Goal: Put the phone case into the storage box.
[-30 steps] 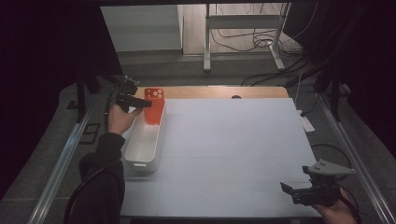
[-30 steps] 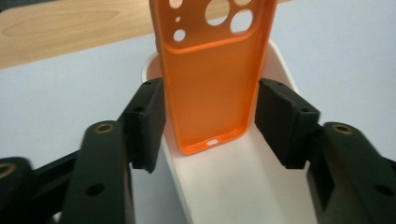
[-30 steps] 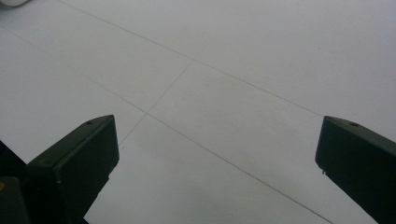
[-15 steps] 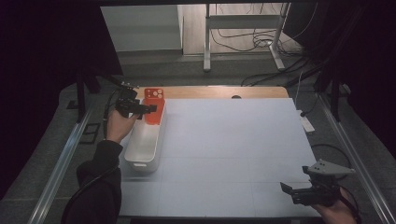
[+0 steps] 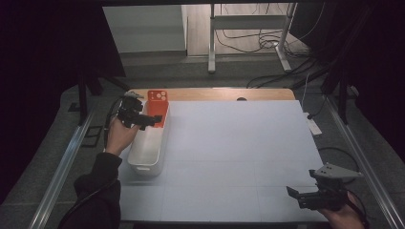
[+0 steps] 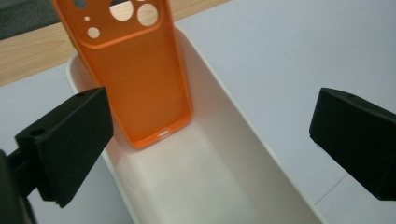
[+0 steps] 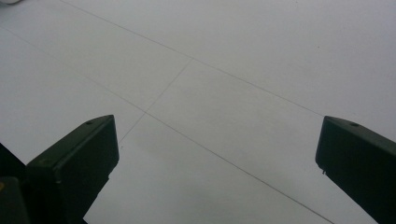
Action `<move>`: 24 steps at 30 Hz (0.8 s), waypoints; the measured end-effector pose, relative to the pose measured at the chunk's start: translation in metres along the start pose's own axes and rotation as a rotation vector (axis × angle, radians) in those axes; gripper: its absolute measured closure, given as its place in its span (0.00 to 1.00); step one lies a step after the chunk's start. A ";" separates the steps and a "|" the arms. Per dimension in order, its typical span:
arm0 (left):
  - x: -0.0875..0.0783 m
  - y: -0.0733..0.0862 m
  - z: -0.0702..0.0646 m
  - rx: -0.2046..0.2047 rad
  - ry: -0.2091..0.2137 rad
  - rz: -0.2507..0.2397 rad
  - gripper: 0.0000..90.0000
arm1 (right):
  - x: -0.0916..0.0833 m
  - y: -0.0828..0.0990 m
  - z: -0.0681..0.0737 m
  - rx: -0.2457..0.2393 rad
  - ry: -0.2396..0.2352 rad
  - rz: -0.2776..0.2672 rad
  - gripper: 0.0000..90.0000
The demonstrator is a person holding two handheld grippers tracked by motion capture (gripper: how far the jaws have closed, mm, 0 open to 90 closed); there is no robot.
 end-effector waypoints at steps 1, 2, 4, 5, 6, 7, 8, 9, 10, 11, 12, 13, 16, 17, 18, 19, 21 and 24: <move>0.000 0.001 -0.003 0.006 0.001 0.003 0.00 | 0.000 0.000 0.000 0.001 0.001 0.000 0.00; 0.000 0.001 -0.005 0.011 0.002 0.004 0.00 | 0.000 0.000 0.000 0.002 0.002 0.000 0.00; 0.000 0.002 -0.009 0.020 0.009 0.002 0.00 | 0.000 0.000 0.000 0.003 0.003 0.000 0.00; 0.000 0.002 -0.011 0.022 0.012 0.000 0.00 | 0.000 0.000 0.000 0.003 0.003 0.000 0.00; -0.001 0.003 -0.014 0.025 0.013 -0.004 0.00 | 0.000 0.000 -0.001 0.004 0.003 0.000 0.00; -0.001 0.003 -0.016 0.029 0.018 -0.004 0.00 | 0.000 0.000 -0.001 0.005 0.003 0.002 0.00; -0.001 0.004 -0.018 0.032 0.021 -0.010 0.00 | 0.000 0.000 -0.001 0.006 0.005 0.001 0.00; -0.001 0.004 -0.020 0.039 0.024 -0.018 0.00 | 0.000 0.000 -0.001 0.006 0.005 0.001 0.00; -0.002 0.005 -0.022 0.043 0.027 -0.021 0.00 | 0.000 0.000 -0.001 0.005 0.004 0.002 0.00; -0.002 0.006 -0.024 0.044 0.032 -0.025 0.00 | 0.000 0.000 -0.001 0.004 0.004 0.001 0.00; -0.002 0.008 -0.025 0.050 0.035 -0.025 0.00 | 0.000 0.000 0.000 0.004 0.004 0.001 0.00; -0.002 0.009 -0.027 0.051 0.038 -0.024 0.00 | 0.000 0.000 0.000 0.004 0.004 0.002 0.00; -0.002 0.014 -0.031 0.056 0.047 -0.027 0.00 | 0.000 0.000 0.000 0.003 0.004 0.002 0.00; -0.002 0.014 -0.031 0.056 0.047 -0.027 0.00 | 0.000 0.000 0.000 0.003 0.004 0.002 0.00; -0.002 0.016 -0.033 0.058 0.053 -0.030 0.00 | 0.000 0.000 0.000 0.002 0.004 0.002 0.00; -0.003 0.018 -0.036 0.062 0.058 -0.040 0.00 | 0.000 0.000 0.000 0.002 0.004 0.003 0.00; -0.004 0.019 -0.037 0.062 0.064 -0.044 0.00 | 0.001 0.000 0.000 0.001 0.004 0.002 0.00; -0.005 0.024 -0.043 0.070 0.077 -0.044 0.00 | 0.001 0.000 0.000 0.002 0.004 0.003 0.00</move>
Point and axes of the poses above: each handheld gripper's, and its own axes: x roughly forward along the jaws, y roughly out of its underside, z roughly to its left, the point moved 5 cm from there along x, roughly forward along the jaws, and after that the axes turned 9 degrees about y, right-handed, at the moved point
